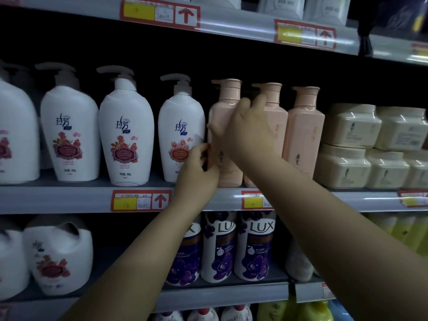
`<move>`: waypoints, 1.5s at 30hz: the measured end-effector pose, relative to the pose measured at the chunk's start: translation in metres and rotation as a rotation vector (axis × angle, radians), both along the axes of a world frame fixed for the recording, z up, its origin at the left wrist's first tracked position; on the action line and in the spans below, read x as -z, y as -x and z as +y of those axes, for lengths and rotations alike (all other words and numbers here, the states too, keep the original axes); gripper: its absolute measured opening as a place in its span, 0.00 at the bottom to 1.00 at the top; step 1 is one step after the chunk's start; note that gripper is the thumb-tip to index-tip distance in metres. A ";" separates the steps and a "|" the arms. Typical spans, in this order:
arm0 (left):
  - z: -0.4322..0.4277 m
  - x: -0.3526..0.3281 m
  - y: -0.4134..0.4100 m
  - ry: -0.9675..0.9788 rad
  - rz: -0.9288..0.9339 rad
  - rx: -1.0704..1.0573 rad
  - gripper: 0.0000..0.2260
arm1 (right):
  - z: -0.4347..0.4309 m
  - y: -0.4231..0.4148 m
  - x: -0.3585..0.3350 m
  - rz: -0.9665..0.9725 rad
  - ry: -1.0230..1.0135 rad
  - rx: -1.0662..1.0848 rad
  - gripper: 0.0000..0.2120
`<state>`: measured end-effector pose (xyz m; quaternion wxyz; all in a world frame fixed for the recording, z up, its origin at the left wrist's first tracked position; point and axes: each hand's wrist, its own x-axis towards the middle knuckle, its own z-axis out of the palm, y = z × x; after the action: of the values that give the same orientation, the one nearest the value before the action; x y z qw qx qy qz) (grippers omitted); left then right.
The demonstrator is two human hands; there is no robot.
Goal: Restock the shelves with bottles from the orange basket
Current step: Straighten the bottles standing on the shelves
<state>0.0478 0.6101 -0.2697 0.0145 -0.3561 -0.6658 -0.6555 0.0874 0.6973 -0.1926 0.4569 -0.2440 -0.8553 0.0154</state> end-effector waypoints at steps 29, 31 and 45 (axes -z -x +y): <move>-0.066 0.000 0.032 0.169 -0.077 -0.088 0.19 | -0.083 0.015 0.079 -0.007 0.909 -0.533 0.31; -0.065 0.002 0.032 0.151 -0.083 -0.091 0.19 | -0.081 0.013 0.081 -0.013 0.895 -0.533 0.30; -0.066 0.016 0.032 0.105 -0.040 -0.073 0.21 | -0.082 0.012 0.114 0.024 0.616 -0.567 0.32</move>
<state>0.0154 0.5442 -0.2856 0.0061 -0.3189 -0.7121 -0.6255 0.0752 0.6157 -0.3066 0.3501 -0.1238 -0.8387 0.3984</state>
